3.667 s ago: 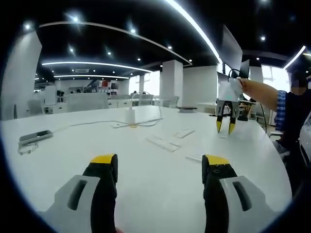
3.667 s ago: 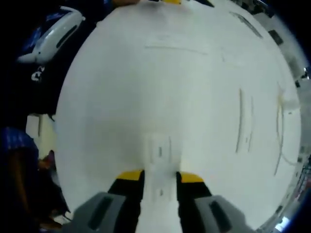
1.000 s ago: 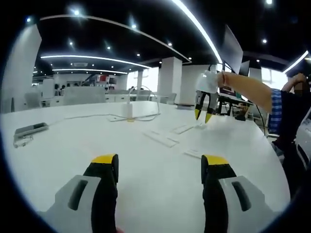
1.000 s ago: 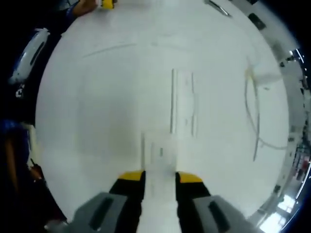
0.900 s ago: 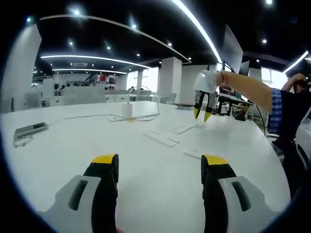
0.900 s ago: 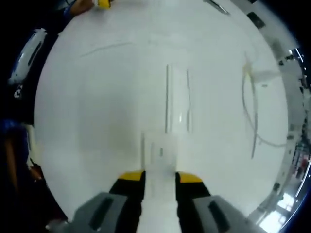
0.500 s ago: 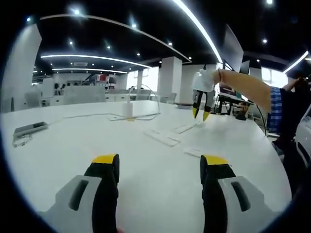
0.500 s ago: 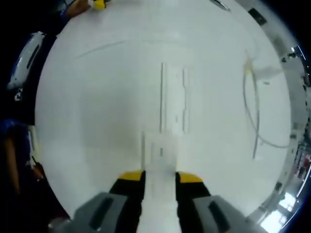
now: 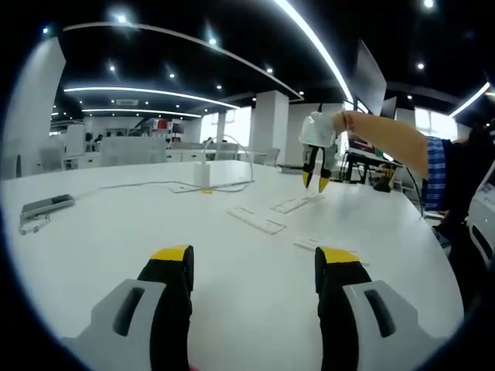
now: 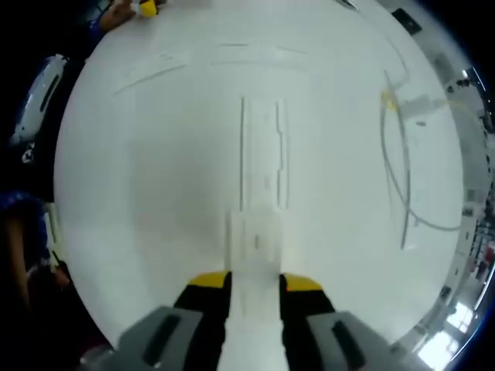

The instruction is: Locate the socket holder cover, grip the socket holder cover, clip it into the socket holder slot.

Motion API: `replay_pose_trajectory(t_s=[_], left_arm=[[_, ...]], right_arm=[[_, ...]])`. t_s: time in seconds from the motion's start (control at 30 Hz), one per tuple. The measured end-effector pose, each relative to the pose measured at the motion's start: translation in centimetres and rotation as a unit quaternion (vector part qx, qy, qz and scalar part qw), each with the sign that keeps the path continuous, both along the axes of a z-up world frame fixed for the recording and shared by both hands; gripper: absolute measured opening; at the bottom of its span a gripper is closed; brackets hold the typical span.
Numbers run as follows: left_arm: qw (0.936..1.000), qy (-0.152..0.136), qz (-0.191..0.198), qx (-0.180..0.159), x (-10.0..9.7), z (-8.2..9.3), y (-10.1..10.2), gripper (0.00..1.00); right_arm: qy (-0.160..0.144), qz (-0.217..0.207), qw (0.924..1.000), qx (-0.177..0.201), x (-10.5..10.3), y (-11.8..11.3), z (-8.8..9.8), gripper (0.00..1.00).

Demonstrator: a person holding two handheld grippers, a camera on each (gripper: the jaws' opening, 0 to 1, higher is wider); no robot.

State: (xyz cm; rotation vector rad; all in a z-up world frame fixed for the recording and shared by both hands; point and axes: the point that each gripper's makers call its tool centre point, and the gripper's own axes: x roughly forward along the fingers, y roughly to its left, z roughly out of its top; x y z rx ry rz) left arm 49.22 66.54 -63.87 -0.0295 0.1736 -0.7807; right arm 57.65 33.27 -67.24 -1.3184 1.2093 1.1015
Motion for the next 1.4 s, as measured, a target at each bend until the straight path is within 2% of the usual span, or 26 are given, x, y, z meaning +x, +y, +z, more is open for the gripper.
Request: replay_pose_trajectory(t_s=[0.57,1.4], left_arm=[[1.0000,0.004,0.000,0.007,0.1,-0.5,0.0,0.64],[0.9999,0.008,-0.005,0.008,0.0,-0.6,-0.2,0.64]], right_arm=[[0.010,0.000,0.9999,0.002,0.7,0.0,-1.3,0.26],[0.014,0.014,0.9998,-0.010,0.8,0.5,-1.4,0.27]])
